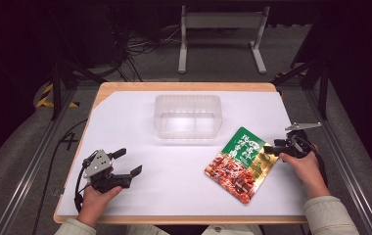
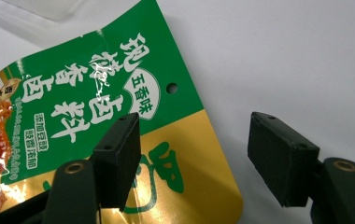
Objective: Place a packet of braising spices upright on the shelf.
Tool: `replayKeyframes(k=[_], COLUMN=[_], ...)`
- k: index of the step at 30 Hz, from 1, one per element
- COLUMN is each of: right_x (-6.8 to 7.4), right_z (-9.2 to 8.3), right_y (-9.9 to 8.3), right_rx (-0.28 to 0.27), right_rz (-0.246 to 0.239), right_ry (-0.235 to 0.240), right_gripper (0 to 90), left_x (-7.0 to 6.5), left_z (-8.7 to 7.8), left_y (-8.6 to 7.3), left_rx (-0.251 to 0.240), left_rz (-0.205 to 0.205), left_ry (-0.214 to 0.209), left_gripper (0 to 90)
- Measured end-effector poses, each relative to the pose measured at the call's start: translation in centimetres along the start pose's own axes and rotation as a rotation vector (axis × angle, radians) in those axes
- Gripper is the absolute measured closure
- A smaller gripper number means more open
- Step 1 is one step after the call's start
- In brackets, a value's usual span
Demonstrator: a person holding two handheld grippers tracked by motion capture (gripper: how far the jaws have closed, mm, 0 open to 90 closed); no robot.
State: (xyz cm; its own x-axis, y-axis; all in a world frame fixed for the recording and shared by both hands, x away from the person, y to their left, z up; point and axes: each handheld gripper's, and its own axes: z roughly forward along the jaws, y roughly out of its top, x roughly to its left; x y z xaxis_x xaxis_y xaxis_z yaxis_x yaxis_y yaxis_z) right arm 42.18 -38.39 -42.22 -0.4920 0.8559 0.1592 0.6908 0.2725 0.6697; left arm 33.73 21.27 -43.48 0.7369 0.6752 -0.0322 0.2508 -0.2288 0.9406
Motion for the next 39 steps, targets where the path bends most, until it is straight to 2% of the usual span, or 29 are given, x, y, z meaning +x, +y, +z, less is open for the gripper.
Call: replayKeyframes(k=[12, 16, 20, 25, 28, 33, 36, 39], right_x=[0.1, 0.2, 0.5, 1.5, 2.0, 2.7, 3.0, 3.1], right_z=[0.2, -0.3, -1.3, -2.3, -2.6, -1.9, -0.7, 0.0], right_y=[-0.1, 0.0, 0.3, 0.6, 0.7, 0.6, 0.4, 0.3], right_rx=[0.051, 0.038, 0.007, -0.012, -0.012, 0.035, 0.094, 0.113], right_rz=[0.009, 0.004, -0.013, -0.047, -0.072, -0.114, -0.149, -0.154], right_ry=[0.058, 0.056, 0.073, 0.108, 0.147, 0.186, 0.165, 0.136], right_gripper=[37.8, 41.4, 46.4, 51.8, 55.6, 57.5, 58.0, 63.0], left_x=[0.0, 0.1, 0.1, 0.0, 0.0, 0.0, 0.0, 0.0], left_z=[0.0, 0.0, 0.0, 0.0, 0.0, 0.1, 0.1, 0.1], left_y=[0.0, 0.0, 0.0, 0.0, 0.0, 0.0, 0.0, 0.0], left_rx=[0.001, 0.001, 0.001, 0.003, 0.003, 0.004, 0.002, 0.001], left_rz=[-0.005, -0.006, -0.008, -0.007, -0.012, -0.007, -0.010, -0.013], left_ry=[0.001, 0.001, 0.003, 0.002, 0.001, 0.001, -0.001, 0.002], left_gripper=[16.2, 16.2, 16.2, 16.2, 16.2, 16.2, 16.2, 16.3])
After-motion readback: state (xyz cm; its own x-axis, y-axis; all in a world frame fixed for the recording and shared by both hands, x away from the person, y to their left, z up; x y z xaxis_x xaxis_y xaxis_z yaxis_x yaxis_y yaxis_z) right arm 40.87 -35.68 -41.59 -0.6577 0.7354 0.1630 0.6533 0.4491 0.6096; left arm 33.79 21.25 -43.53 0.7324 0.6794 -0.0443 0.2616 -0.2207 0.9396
